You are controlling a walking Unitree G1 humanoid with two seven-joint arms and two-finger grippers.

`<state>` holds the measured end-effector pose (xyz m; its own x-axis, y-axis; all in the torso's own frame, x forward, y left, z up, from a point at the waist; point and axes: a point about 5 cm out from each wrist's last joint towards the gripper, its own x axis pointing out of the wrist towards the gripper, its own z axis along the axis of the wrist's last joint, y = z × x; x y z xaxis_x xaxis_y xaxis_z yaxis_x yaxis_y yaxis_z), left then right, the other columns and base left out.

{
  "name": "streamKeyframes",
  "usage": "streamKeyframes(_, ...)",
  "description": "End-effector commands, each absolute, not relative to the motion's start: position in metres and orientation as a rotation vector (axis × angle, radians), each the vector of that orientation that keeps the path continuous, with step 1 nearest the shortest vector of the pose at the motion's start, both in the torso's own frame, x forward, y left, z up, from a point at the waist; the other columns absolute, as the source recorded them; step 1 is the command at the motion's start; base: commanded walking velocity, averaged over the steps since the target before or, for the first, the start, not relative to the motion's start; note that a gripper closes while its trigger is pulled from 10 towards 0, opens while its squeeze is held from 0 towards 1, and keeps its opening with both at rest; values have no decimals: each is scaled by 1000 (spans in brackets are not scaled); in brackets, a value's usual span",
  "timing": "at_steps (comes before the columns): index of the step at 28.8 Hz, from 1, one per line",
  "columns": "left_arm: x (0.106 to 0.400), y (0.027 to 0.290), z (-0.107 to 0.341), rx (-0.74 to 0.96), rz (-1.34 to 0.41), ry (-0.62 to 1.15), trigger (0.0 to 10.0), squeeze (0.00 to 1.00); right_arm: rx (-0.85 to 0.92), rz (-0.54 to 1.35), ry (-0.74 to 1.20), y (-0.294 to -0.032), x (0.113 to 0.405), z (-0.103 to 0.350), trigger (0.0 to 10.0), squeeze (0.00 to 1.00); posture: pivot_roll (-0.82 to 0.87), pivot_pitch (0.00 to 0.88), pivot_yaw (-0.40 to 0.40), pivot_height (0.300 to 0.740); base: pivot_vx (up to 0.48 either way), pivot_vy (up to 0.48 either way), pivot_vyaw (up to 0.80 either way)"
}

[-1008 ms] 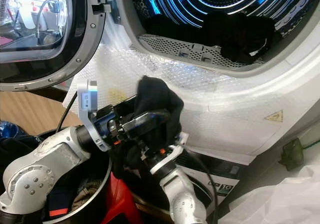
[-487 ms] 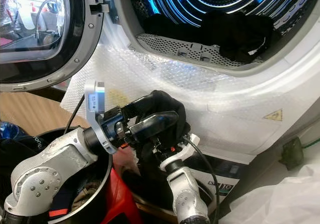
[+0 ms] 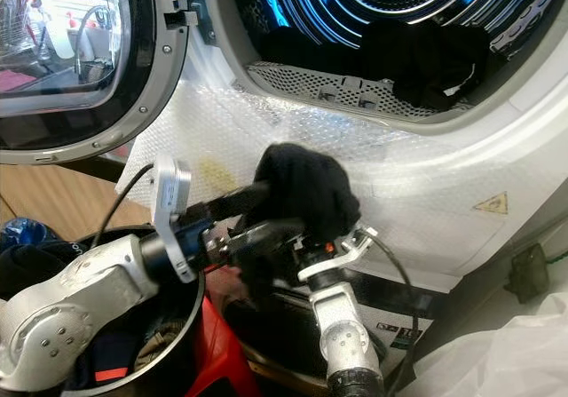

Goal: Clothes washing

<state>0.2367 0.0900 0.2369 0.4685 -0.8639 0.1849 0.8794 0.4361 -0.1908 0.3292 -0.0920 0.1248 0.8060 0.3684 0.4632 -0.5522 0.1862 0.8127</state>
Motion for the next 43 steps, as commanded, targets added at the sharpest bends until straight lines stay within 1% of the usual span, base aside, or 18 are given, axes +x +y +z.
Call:
streamKeyframes(1, 226, 88, 246, -250, -1128, -95, 10000, 1000, 1281, 736, -271, -76, 335, 152, 0, 0, 57, 68, 9, 740, 0, 0, 0)
streamKeyframes(6, 209, 91, 241, -220, -1207, -49, 10000, 1000, 1311, 738, -305, -73, 343, 161, 0, 0, 72, 68, 19, 740, 0, 0, 0)
streamKeyframes(11, 205, 93, 239, -204, -1212, -27, 10000, 1000, 1317, 739, -317, -74, 344, 164, 0, 0, 72, 68, 19, 740, 0, 0, 0)
streamKeyframes(12, 206, 104, 230, -147, -1161, 10, 10000, 0, 1318, 757, -352, -81, 346, 171, 0, 0, 82, 70, 18, 740, 0, 0, 0)
streamKeyframes(15, 217, 135, 215, -86, -955, 48, 10000, 0, 1324, 847, -436, -102, 343, 184, 0, 0, 90, 71, 12, 740, 0, 0, 0)
streamKeyframes(17, 225, 147, 211, -86, -840, 22, 10000, 0, 1308, 946, -456, -111, 332, 185, 0, 0, 91, 73, 11, 740, 0, 0, 0)
streamKeyframes(18, 225, 147, 211, -86, -840, 22, 10000, 0, 1308, 946, -456, -111, 332, 185, 0, 0, 91, 73, 11, 740, 0, 0, 0)
streamKeyframes(19, 233, 164, 204, -107, -712, 17, 10000, 0, 1304, 1008, -468, -120, 322, 185, 0, 0, 91, 73, 11, 740, 0, 0, 0)
streamKeyframes(22, 235, 173, 198, -78, -649, 19, 10000, 0, 1311, 1027, -469, -124, 317, 184, 0, 0, 87, 74, 10, 740, 0, 0, 0)
streamKeyframes(25, 239, 192, 189, -40, -526, 38, 10000, 0, 1315, 1046, -468, -128, 311, 184, 0, 0, 83, 74, 12, 740, 0, 0, 0)
streamKeyframes(27, 240, 196, 188, -25, -503, 36, 10000, 0, 1316, 1050, -466, -128, 310, 184, 0, 0, 83, 74, 12, 740, 0, 0, 0)
streamKeyframes(29, 245, 219, 181, -2, -318, 36, 10000, 0, 1317, 1046, -476, -132, 308, 188, 0, 0, 81, 71, 13, 740, 0, 0, 0)
streamKeyframes(30, 245, 219, 181, -2, -318, 36, 10000, 0, 1317, 1046, -476, -132, 308, 188, 0, 0, 81, 71, 13, 740, 0, 0, 0)
streamKeyframes(32, 246, 238, 165, 11, -174, 70, 10000, 0, 1333, 1042, -515, -134, 308, 199, 0, 0, 81, 69, 11, 740, 0, 0, 0)
streamKeyframes(33, 246, 238, 165, 11, -174, 70, 10000, 0, 1333, 1042, -515, -134, 308, 199, 0, 0, 81, 69, 11, 740, 0, 0, 0)
streamKeyframes(34, 243, 243, 149, 7, -133, 106, 10000, 0, 1351, 1052, -558, -136, 308, 213, 0, 0, 80, 69, 11, 740, 0, 0, 0)
streamKeyframes(36, 237, 243, 132, 3, -135, 148, 10000, 0, 1384, 1095, -614, -138, 308, 229, 0, 0, 80, 69, 11, 740, 0, 0, 0)
streamKeyframes(43, 226, 238, 105, 25, -153, 237, 10000, 0, 1364, 1155, -649, -139, 312, 254, 0, 0, 85, 80, 4, 740, 0, 0, 0)
